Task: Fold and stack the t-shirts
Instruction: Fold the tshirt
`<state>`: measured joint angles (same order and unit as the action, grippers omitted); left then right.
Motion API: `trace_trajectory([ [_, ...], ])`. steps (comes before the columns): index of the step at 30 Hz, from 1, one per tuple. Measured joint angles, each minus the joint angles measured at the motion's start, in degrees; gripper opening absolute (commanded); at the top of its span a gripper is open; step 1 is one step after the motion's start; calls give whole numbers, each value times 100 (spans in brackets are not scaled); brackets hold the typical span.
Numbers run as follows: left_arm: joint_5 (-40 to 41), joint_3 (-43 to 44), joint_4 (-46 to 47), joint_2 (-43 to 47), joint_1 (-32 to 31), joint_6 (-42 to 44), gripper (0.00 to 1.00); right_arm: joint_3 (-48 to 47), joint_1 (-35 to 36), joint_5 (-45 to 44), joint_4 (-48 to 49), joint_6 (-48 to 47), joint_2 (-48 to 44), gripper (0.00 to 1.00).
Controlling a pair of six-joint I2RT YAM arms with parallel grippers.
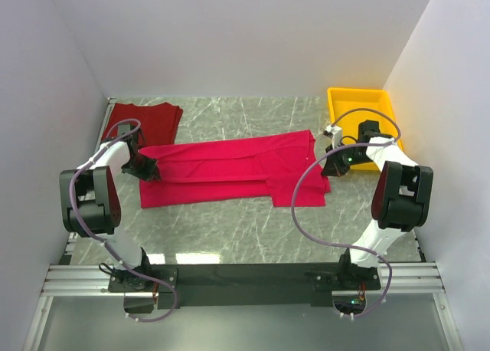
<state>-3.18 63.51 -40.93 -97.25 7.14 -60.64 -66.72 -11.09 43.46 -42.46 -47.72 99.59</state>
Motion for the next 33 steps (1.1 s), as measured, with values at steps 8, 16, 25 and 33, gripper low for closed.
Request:
trace_trajectory([
  [8,0,94,-11,-9,0,-2,3,-39,74,-136,107,258,31,0],
  [16,-2,299,-46,-109,0,0,12,-164,181,-343,317,645,129,0],
  [25,2,334,-70,-120,2,92,29,-219,245,-476,402,894,164,12],
  [33,2,334,-90,-76,2,341,46,-306,267,-562,487,1051,164,27],
])
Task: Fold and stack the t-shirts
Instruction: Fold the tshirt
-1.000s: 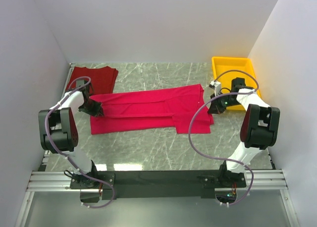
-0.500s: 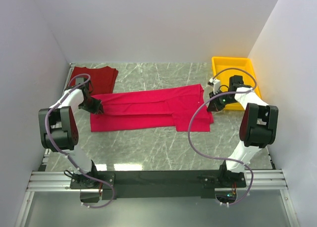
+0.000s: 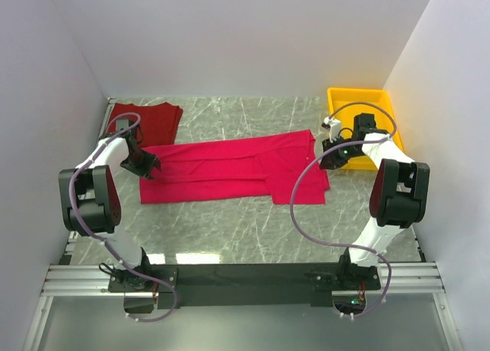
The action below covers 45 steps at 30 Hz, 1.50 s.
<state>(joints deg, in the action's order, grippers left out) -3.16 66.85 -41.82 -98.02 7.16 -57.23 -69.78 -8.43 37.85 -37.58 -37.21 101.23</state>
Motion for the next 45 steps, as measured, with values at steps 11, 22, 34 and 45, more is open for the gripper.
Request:
trace_trajectory([
  [11,-85,-210,407,1891,330,1617,82,-525,151,348,-494,-664,-216,39],
  [22,-455,-1429,437,3602,608,2039,86,1344,1991,-367,-1314,-3106,-1683,47],
  [34,-409,-1703,413,4199,632,1954,87,1731,3130,-1956,57,-1996,-1099,48],
  [45,-389,-1703,407,4207,660,1952,87,1731,3407,-2389,367,-1582,-833,7],
])
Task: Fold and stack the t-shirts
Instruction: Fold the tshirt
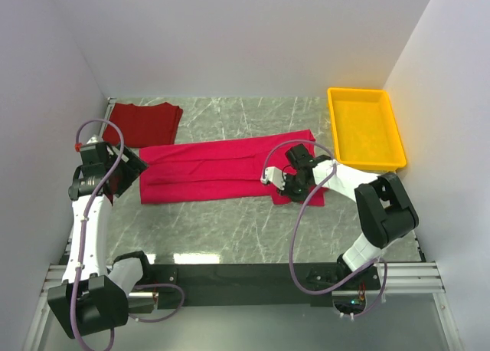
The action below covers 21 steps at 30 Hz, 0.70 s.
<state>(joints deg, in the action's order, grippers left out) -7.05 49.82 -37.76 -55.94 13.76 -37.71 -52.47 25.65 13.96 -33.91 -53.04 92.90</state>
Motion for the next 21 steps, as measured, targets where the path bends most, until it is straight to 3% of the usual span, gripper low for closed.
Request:
trace_trajectory([
  [2,-2,0,0,2,7,2,87,-2,0,-17,24,39,2,0],
  [9,0,0,-2,63,17,20,87,-302,-13,164,-496,48,-131,0],
  [21,-7,-70,0,74,44,20,87,-2072,-175,479,-1130,-35,-275,0],
])
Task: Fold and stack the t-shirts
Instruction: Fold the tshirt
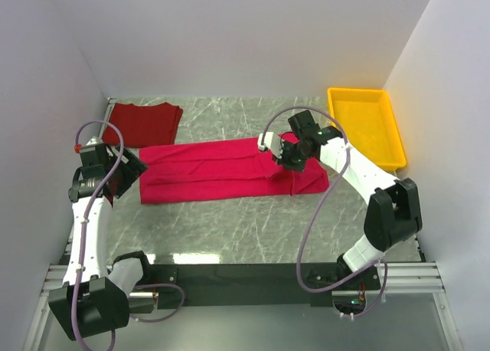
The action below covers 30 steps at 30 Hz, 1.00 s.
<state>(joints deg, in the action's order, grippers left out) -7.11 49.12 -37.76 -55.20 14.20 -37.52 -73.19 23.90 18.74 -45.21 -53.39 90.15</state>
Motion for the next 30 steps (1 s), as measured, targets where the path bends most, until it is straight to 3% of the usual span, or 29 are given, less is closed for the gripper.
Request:
trace_trajectory([
  [13,-39,-4,0,61,4,0,86,-1187,-109,-673,498,492,1517,0],
  [15,-61,-4,0,61,9,0,86,-1410,-164,-811,664,601,1720,8],
  [16,-61,-9,2,61,9,0,86,-1523,-186,-901,702,649,1818,17],
  [17,-66,-20,9,61,9,0,86,-1637,-208,-988,756,719,1926,33],
  [20,-83,-59,9,61,9,0,86,-1884,-249,-1285,931,892,2232,49],
  [23,-107,-90,13,59,9,0,86,-1917,-304,-1491,1058,1154,2380,56],
  [30,-131,-114,24,44,9,7,86,-1740,-684,-1040,994,1569,2052,54],
])
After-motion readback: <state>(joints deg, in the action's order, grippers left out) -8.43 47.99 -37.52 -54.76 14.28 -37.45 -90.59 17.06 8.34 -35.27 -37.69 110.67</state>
